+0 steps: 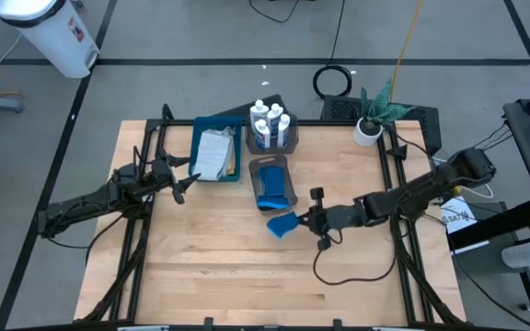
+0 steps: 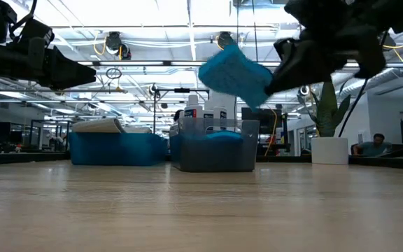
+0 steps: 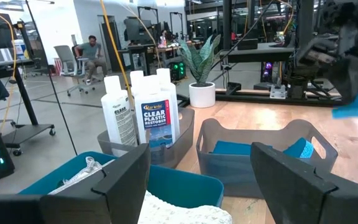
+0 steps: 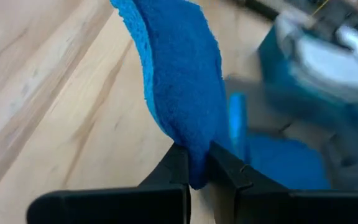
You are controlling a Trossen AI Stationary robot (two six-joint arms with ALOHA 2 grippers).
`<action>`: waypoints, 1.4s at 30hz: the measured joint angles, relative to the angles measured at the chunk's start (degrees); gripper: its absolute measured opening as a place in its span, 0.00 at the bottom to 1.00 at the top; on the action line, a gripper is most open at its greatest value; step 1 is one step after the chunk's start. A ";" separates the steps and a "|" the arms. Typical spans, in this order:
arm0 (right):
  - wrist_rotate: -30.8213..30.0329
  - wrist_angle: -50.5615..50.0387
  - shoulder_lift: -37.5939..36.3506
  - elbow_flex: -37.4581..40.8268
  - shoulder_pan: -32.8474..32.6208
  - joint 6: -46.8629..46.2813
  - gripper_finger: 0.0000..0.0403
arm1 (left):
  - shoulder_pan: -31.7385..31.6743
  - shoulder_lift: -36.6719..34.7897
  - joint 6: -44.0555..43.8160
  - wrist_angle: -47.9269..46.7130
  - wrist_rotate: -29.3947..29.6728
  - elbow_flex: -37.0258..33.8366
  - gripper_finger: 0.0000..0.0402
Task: Pick & Place Kitchen Items
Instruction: Put the blue sponge into the bottom black bin
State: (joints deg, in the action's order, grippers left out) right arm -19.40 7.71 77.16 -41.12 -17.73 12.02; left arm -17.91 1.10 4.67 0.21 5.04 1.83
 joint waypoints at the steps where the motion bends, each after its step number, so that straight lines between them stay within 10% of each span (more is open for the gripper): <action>1: 0.02 1.43 -0.18 0.00 0.63 0.94 0.03 | 0.01 0.01 0.01 0.00 0.00 0.00 0.70; 23: 13.72 7.98 0.31 -0.02 22.02 5.03 0.03 | 0.02 0.00 0.02 -0.02 -0.03 0.02 0.70; 42: 16.48 14.14 10.78 0.04 27.05 7.11 0.03 | 0.02 0.00 0.00 -0.02 -0.03 0.02 0.70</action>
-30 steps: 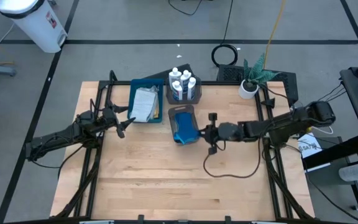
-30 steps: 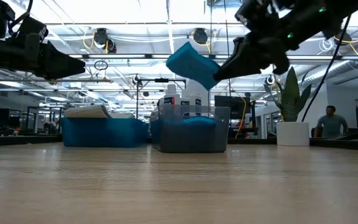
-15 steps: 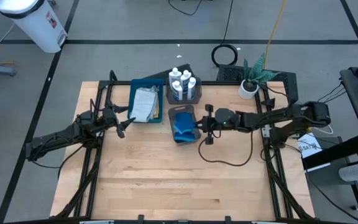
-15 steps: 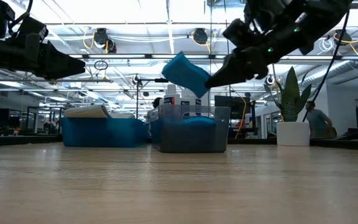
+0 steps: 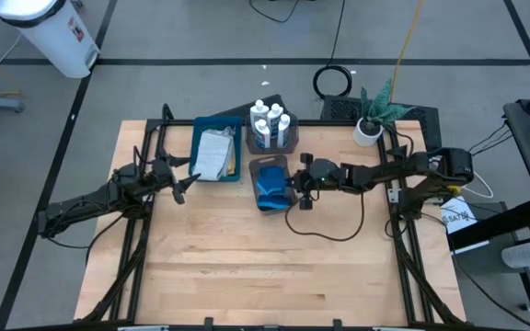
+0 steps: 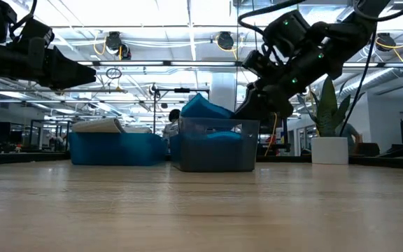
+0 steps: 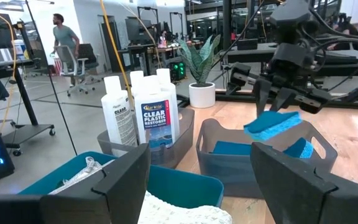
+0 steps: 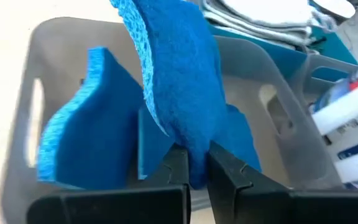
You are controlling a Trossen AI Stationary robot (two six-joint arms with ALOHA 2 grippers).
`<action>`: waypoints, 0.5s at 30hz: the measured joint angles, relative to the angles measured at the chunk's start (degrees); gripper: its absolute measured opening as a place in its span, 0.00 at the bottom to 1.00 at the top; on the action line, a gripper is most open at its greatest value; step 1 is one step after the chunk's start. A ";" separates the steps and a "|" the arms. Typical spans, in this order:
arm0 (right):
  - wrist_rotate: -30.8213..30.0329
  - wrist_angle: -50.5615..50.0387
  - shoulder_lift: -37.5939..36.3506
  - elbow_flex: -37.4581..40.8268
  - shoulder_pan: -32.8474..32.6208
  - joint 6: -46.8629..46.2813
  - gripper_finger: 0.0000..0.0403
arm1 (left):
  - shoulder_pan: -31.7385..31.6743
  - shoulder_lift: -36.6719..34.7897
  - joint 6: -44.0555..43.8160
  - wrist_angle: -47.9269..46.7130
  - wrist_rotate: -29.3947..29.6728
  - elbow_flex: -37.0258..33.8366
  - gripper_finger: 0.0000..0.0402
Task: Pick & Place Kitchen Items
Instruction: Put the blue sponge into the bottom black bin
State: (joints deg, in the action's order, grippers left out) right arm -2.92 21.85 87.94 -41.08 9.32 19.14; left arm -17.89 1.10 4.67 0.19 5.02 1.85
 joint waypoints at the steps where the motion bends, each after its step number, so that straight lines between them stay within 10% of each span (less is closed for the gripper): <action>1: 0.00 0.13 -0.02 0.00 0.21 0.00 0.03 | 0.00 0.00 0.00 0.00 0.00 0.00 0.70; 15: 0.04 0.65 -0.02 0.00 0.79 -0.33 0.28 | 0.00 0.00 0.01 0.00 0.02 0.00 0.70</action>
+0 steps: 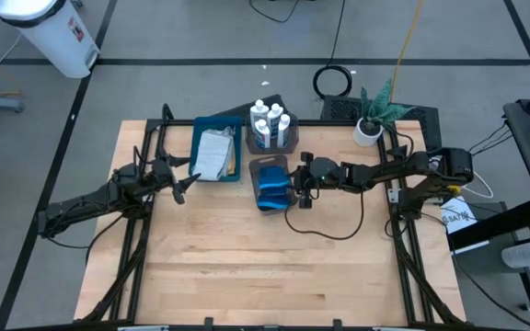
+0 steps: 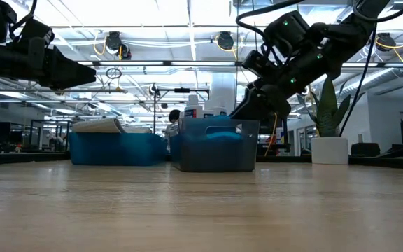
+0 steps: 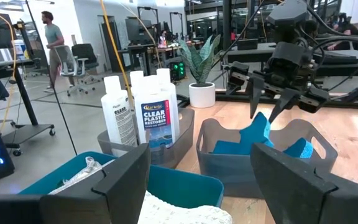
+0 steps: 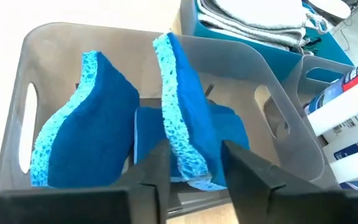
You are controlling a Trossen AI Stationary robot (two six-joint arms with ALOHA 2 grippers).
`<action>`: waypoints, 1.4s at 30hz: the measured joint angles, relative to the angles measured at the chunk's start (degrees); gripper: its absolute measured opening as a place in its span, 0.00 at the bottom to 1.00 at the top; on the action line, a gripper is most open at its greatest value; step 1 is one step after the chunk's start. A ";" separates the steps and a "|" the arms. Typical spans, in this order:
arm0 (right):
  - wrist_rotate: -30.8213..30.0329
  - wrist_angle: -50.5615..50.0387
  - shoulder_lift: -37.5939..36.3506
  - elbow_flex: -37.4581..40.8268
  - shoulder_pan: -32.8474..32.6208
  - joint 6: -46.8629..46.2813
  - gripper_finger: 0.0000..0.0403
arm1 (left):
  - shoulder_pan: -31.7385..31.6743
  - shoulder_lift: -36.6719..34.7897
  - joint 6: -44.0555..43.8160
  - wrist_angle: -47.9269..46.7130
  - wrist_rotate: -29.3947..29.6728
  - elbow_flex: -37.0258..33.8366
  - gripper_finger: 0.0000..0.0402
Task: Pick & Place Kitchen Items
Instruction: Put the blue sponge into the bottom black bin, then return to Home Position
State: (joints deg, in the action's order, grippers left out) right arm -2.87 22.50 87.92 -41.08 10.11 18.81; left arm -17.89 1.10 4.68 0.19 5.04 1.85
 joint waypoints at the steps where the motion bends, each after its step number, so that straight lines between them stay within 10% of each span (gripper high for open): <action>1: -0.02 0.00 0.00 0.00 0.00 0.00 0.31 | 0.00 0.01 -0.01 0.00 0.00 0.00 0.70; 26: -0.02 -2.29 -1.92 -0.02 -5.99 -4.78 0.49 | 0.00 0.02 -0.01 0.00 0.00 0.00 0.70; 42: -3.56 -22.59 -24.56 -0.07 -6.43 -4.41 0.48 | -0.01 0.01 0.00 0.02 0.02 0.00 0.70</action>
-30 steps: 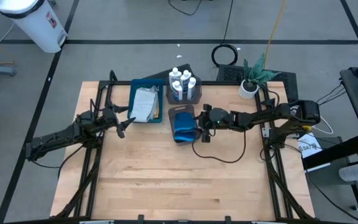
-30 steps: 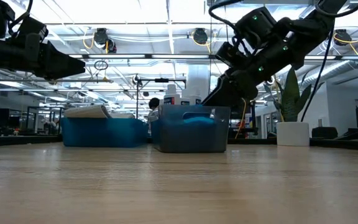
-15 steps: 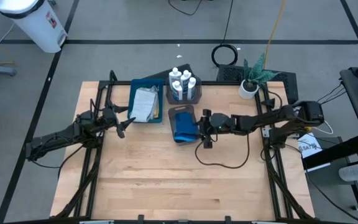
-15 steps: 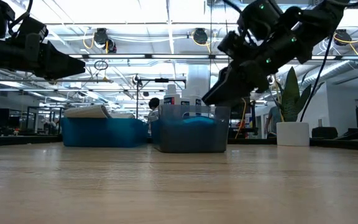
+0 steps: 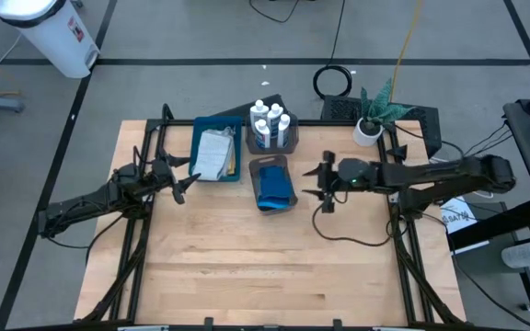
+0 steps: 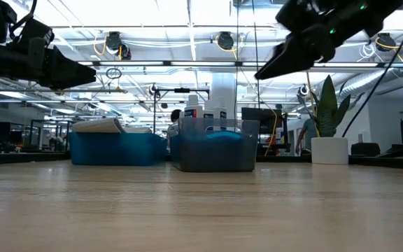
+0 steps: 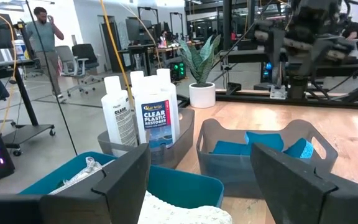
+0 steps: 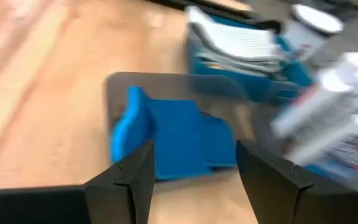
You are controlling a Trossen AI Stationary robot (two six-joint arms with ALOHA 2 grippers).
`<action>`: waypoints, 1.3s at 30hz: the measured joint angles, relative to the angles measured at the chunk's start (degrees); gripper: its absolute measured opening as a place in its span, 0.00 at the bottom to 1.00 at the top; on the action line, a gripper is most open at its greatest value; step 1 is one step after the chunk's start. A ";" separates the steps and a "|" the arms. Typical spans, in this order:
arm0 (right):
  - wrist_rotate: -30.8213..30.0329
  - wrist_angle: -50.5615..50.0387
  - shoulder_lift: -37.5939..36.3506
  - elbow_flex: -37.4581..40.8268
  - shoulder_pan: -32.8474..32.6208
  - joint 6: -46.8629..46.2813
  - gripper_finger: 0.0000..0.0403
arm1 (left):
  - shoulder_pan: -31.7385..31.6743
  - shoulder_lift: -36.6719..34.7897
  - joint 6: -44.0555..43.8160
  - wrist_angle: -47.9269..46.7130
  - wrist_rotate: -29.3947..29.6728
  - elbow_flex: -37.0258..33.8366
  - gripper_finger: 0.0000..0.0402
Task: Pick & Place Kitchen Items
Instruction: Return to Home Position
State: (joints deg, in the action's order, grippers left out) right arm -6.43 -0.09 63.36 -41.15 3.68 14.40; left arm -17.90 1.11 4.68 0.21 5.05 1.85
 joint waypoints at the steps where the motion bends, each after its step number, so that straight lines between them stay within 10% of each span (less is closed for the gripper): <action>1: -1.66 -1.32 -1.68 0.00 0.00 0.26 0.48 | 0.00 -0.01 0.00 0.00 -0.01 0.00 0.70; 8: -15.81 -11.95 -13.62 0.00 0.00 -1.91 0.48 | -0.01 0.01 -0.01 -0.02 0.00 0.00 0.70; 22: -17.49 -30.14 -30.11 0.82 0.00 -11.99 0.48 | -0.01 -0.01 -0.01 0.00 0.01 0.00 0.70; 39: -17.36 -6.37 -52.32 22.95 -0.02 -14.08 0.47 | -0.01 -0.01 -0.01 -0.01 0.01 0.00 0.70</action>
State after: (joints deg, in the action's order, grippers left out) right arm -23.79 -6.46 11.04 -18.20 3.66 0.32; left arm -17.91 1.10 4.67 0.20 5.06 1.85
